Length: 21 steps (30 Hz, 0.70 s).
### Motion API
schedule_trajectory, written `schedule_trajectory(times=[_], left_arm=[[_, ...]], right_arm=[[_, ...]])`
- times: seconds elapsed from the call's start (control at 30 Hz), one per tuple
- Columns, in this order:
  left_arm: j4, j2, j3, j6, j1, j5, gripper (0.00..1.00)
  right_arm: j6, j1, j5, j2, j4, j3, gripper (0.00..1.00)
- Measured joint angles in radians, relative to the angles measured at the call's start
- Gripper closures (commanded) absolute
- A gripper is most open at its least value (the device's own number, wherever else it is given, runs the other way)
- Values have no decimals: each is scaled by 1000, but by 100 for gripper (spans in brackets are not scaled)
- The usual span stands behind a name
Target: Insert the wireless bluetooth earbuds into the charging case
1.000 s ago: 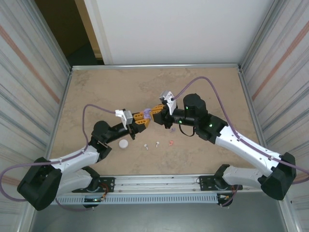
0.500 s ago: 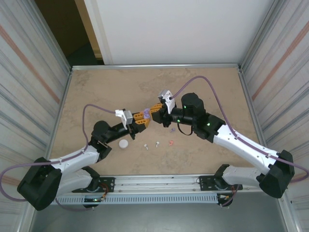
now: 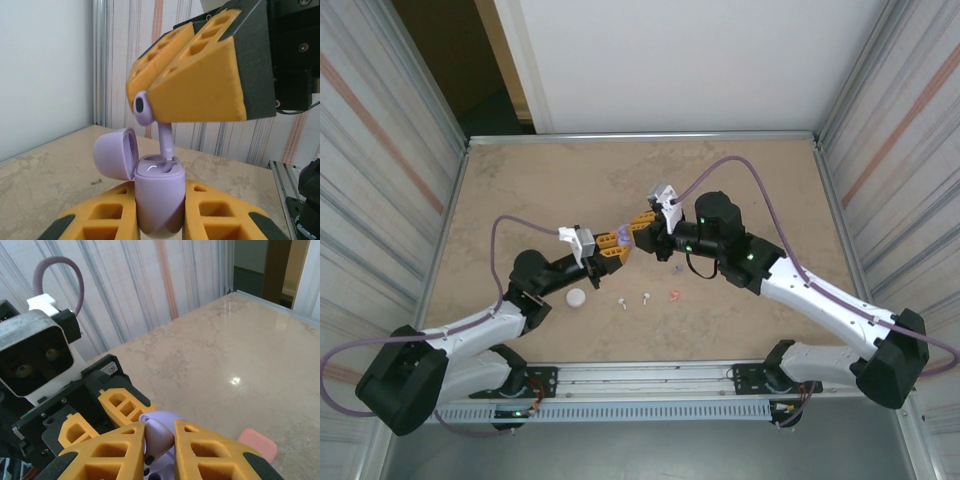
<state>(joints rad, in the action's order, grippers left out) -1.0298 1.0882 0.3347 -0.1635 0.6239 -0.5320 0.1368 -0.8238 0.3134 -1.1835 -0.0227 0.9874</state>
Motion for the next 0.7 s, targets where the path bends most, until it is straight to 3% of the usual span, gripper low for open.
schedule_trajectory(times=[0.7], left_arm=[[15, -12, 0, 0, 0, 0, 100]], right_arm=[[-30, -2, 20, -9, 0, 0, 81]])
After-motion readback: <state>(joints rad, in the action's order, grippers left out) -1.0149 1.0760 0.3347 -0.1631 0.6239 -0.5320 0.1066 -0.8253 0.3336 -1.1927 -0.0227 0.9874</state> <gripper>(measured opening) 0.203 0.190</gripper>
